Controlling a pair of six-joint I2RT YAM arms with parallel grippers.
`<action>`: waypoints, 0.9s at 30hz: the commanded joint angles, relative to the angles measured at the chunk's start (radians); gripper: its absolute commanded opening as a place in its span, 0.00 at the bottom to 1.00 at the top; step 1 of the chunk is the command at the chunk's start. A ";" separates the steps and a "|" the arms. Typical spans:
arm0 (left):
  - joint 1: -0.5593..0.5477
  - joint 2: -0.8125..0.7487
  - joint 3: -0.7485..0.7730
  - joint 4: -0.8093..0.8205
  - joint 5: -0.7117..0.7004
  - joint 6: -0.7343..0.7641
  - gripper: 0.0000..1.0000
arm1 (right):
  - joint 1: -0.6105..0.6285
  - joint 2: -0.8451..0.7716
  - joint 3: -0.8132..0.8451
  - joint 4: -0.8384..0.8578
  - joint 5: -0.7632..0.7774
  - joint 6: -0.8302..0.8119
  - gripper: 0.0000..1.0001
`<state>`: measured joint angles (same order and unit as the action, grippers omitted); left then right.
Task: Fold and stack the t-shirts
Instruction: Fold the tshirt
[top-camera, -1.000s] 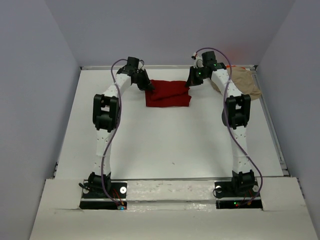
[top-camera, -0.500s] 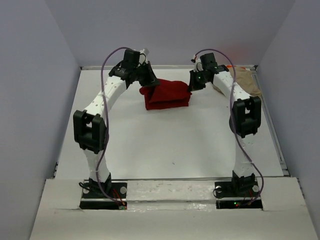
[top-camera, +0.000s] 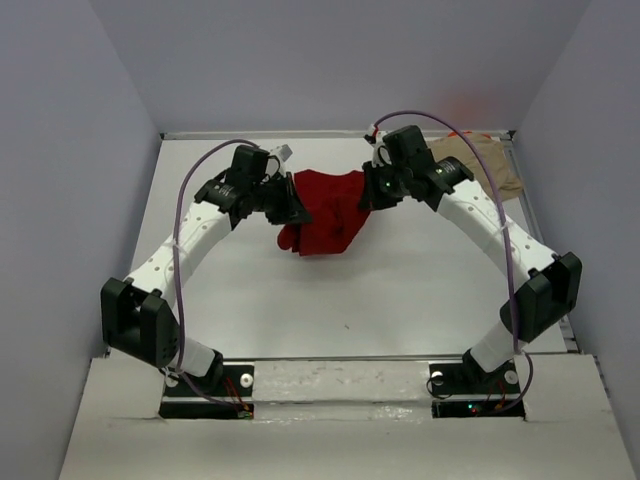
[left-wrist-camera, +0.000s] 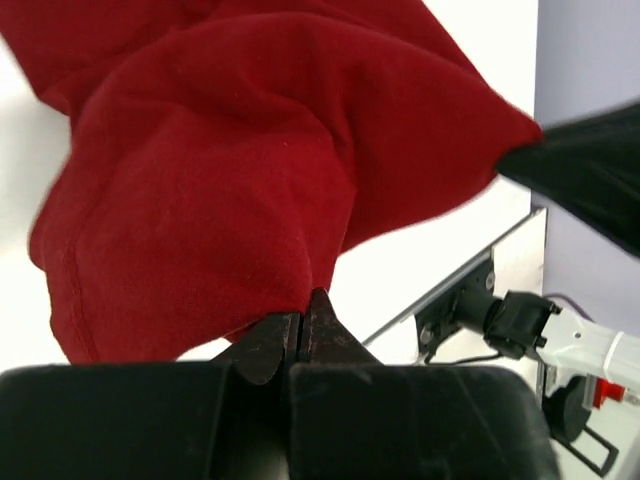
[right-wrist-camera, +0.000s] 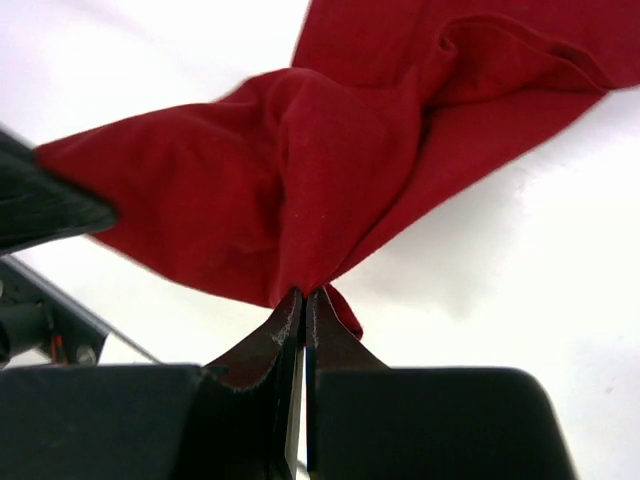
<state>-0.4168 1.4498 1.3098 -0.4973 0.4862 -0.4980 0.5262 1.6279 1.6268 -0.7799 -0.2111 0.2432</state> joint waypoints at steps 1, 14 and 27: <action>-0.019 -0.063 -0.012 -0.023 0.071 0.022 0.00 | 0.116 -0.120 -0.019 -0.055 0.079 0.112 0.00; -0.027 -0.045 0.052 -0.084 0.187 0.122 0.00 | 0.325 -0.168 -0.053 -0.176 0.403 0.266 0.90; -0.037 -0.112 0.031 -0.133 0.233 0.139 0.00 | 0.337 -0.062 -0.064 -0.107 0.527 0.277 0.03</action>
<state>-0.4461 1.4231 1.3243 -0.6037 0.6704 -0.3721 0.8585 1.5295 1.5249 -0.9249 0.2684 0.5201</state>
